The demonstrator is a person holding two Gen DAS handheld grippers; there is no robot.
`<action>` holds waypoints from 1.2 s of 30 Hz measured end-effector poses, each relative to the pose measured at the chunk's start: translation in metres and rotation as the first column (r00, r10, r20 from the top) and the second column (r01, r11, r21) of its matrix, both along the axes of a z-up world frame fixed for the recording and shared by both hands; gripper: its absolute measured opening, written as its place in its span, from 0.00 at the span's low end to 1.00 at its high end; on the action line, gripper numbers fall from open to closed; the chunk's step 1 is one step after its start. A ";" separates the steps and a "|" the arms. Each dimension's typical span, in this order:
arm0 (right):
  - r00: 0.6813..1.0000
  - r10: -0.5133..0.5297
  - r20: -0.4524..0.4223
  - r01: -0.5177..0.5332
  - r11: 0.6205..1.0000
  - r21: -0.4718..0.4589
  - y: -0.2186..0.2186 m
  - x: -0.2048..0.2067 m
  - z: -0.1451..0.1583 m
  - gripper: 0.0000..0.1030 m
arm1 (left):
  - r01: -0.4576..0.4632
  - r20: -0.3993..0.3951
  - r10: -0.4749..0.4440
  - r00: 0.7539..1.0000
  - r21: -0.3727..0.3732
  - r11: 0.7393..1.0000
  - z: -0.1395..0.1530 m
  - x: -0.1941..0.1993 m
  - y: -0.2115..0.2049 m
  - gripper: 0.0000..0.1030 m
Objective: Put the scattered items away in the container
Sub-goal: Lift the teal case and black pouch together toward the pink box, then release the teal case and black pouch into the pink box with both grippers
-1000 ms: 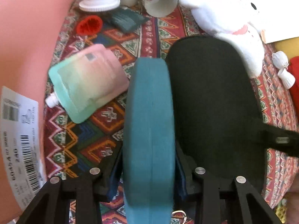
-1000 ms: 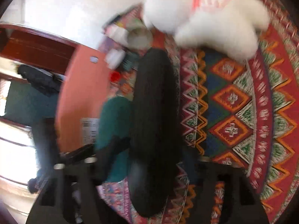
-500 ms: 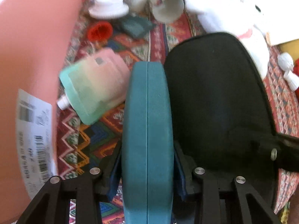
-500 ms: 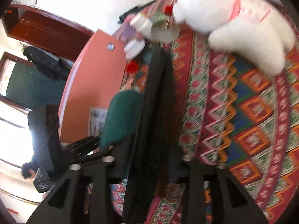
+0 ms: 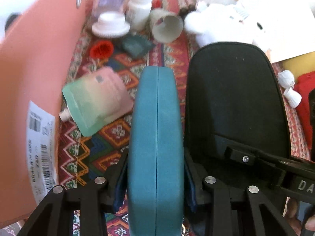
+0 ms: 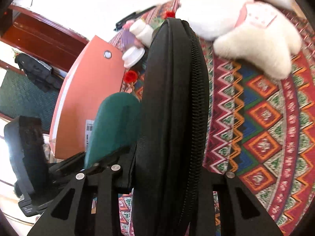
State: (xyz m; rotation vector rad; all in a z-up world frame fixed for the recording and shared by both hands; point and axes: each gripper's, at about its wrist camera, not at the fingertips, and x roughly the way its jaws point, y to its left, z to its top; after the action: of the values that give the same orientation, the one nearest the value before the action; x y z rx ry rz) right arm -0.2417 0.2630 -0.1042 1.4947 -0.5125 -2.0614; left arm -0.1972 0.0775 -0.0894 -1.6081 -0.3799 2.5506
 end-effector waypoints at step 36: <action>0.954 -0.096 -0.283 0.119 0.991 0.064 0.015 0.027 0.097 0.32 | -0.039 -0.353 0.003 0.936 -0.095 0.995 0.099 0.047 0.000 0.39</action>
State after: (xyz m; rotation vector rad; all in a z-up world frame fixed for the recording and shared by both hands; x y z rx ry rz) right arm -0.2148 0.2778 -0.0073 1.2115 -0.4111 -2.3560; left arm -0.1503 0.0770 0.0095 -1.1367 -0.2364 2.8393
